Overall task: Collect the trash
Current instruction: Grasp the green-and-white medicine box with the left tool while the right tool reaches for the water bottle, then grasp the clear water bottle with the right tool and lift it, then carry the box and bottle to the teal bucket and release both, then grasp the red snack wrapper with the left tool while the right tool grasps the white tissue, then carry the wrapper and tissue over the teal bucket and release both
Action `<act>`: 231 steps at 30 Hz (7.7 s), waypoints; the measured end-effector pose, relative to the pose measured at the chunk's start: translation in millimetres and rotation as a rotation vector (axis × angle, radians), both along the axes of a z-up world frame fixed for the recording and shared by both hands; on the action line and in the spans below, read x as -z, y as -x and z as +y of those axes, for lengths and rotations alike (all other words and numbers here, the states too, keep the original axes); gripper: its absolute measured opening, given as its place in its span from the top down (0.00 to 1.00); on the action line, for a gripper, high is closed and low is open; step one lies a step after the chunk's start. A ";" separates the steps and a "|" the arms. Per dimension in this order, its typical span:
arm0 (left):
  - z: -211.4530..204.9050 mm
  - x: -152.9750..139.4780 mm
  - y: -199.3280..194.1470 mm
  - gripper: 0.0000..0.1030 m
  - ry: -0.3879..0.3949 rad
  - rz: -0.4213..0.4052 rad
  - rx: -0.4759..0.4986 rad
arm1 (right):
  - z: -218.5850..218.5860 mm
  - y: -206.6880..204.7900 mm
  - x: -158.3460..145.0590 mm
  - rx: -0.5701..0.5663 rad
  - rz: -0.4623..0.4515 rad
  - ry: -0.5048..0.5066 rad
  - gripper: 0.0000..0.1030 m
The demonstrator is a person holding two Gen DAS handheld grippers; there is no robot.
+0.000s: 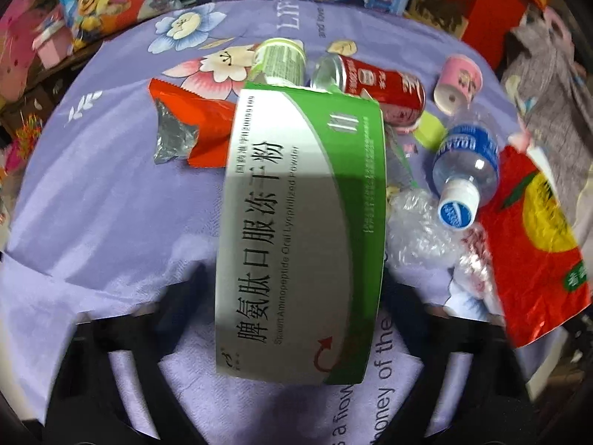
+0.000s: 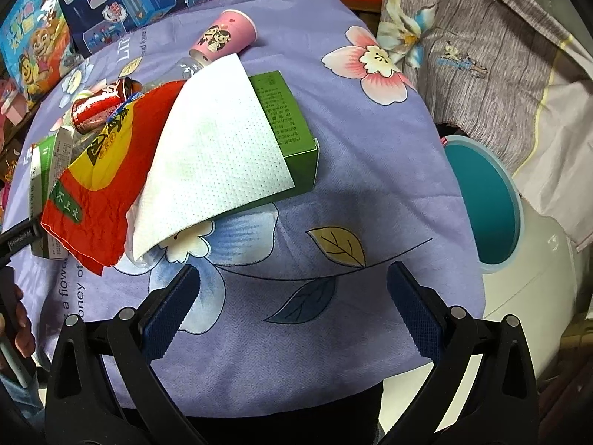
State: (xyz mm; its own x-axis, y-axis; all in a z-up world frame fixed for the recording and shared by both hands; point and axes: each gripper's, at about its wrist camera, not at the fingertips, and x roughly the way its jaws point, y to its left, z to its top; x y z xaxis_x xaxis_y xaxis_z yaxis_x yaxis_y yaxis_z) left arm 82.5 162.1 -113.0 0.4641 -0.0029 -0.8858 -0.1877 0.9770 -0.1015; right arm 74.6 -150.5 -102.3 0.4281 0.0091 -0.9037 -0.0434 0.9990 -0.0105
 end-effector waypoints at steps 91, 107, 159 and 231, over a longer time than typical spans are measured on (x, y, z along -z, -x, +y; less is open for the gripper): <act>-476.7 -35.5 -82.5 0.28 -0.006 0.052 0.941 | -372.0 12.1 -16.1 0.656 -0.241 -0.352 0.33; -537.5 42.2 -124.1 0.24 -0.064 0.210 0.975 | -387.7 -10.6 39.9 0.667 -0.110 -0.368 0.33; -276.2 -72.9 -56.5 0.07 0.007 -0.052 0.641 | -212.9 -37.4 -7.6 0.358 -0.020 -0.324 0.21; -72.1 -97.4 -34.2 0.95 0.229 -0.150 0.391 | 1.9 -59.0 -89.8 -0.086 -0.204 -0.105 0.94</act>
State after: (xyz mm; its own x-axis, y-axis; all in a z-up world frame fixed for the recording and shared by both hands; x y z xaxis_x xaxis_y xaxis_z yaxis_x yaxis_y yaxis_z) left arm 116.7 90.0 -15.6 0.5122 -0.3904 -0.7650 0.2226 0.9206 -0.3208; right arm 133.6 -148.6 -12.4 0.5955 0.1430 -0.7905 -0.1361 0.9878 0.0763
